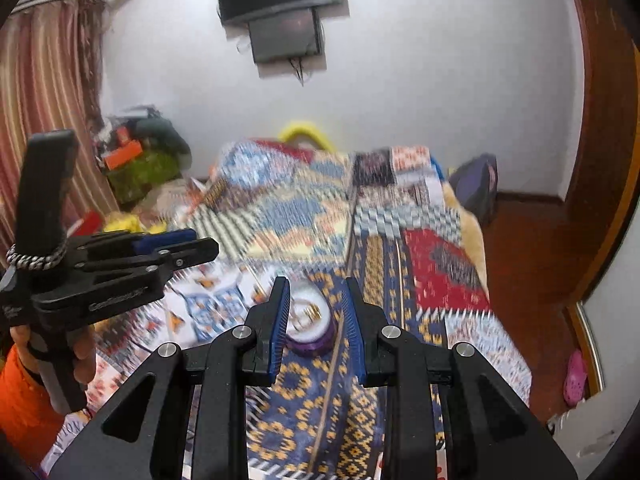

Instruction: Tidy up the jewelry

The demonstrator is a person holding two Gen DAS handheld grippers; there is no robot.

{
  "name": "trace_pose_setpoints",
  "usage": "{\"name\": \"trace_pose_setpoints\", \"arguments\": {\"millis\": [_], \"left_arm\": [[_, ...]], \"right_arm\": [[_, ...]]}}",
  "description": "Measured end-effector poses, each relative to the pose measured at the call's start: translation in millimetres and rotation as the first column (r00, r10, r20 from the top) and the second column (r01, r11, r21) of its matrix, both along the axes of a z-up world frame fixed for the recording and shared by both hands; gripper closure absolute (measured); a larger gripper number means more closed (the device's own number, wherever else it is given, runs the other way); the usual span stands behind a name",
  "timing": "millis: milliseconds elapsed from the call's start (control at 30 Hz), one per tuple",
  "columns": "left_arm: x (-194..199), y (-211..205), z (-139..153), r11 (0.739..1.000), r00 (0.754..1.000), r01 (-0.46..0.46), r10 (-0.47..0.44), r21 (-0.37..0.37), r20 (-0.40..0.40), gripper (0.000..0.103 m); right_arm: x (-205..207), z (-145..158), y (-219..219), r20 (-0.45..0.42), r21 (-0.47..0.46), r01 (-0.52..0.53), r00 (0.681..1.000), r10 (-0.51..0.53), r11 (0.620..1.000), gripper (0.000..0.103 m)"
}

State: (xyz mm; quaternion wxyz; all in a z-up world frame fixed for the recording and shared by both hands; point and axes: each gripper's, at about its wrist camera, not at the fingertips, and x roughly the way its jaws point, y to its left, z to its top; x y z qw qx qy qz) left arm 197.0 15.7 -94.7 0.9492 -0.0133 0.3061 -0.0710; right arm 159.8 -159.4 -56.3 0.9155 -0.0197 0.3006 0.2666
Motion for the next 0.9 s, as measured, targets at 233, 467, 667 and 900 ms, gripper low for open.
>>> {"name": "trace_pose_setpoints", "arguments": {"millis": [233, 467, 667, 900], "left_arm": [[-70.5, -5.5, 67.0, 0.998, 0.970, -0.049, 0.038, 0.037, 0.241, 0.047], [-134.3, -16.2, 105.5, 0.991, 0.890, -0.119, 0.082, 0.056, 0.448, 0.022], [-159.2, -9.5, 117.7, 0.989, 0.857, -0.146, 0.140, -0.026, 0.496, 0.004], [-168.1, -6.8, 113.1, 0.985, 0.857, -0.167, 0.167, -0.044, 0.487, 0.004]], "right_arm": [[-46.5, 61.6, -8.2, 0.179, 0.092, 0.010, 0.983, -0.026, 0.996, 0.079], [-101.3, 101.4, -14.8, 0.359, 0.141, 0.028, 0.930, -0.077, 0.990, 0.060], [-129.9, 111.8, -14.1, 0.463, 0.154, 0.075, 0.876, -0.139, 0.985, 0.027], [-127.3, 107.7, -13.8, 0.463, 0.191, 0.140, 0.860, -0.215, 0.971, 0.000]]}}
